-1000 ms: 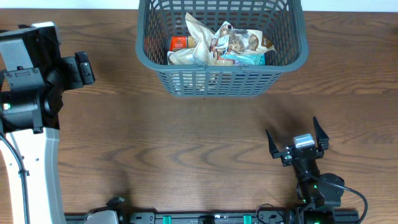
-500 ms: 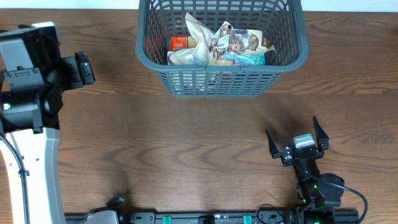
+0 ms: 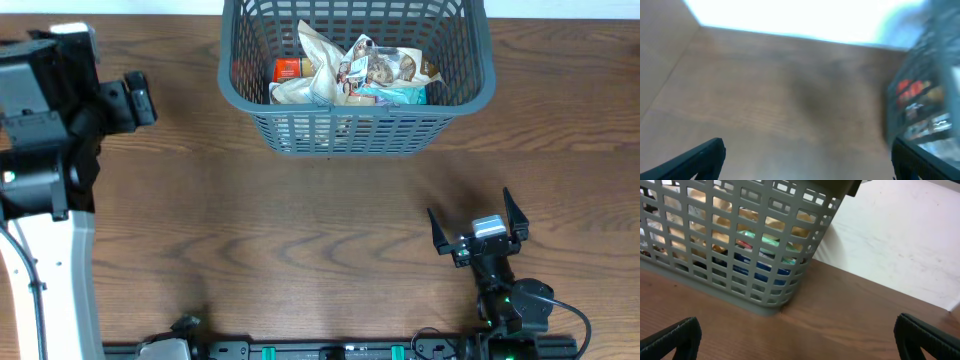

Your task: Pack container

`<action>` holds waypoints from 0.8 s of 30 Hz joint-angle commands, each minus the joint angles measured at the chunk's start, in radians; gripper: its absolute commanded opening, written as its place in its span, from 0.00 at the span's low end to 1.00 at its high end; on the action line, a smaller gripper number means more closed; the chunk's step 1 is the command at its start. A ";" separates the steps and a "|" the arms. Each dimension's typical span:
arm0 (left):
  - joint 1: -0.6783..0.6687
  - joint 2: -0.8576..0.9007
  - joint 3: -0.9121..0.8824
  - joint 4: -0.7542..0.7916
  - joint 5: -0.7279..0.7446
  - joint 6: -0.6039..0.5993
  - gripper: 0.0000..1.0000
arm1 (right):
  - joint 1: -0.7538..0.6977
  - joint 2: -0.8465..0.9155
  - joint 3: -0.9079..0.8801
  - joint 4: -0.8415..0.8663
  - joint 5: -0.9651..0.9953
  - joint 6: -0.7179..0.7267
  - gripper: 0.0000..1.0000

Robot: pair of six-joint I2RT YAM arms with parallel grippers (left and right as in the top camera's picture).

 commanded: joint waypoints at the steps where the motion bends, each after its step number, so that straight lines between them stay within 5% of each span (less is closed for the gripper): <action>1: 0.001 -0.067 0.001 0.064 0.179 0.009 0.99 | -0.012 -0.010 -0.005 -0.002 -0.008 -0.004 0.99; 24: -0.122 -0.607 -0.319 0.237 0.225 0.002 0.99 | -0.012 -0.010 -0.005 -0.002 -0.008 -0.004 0.99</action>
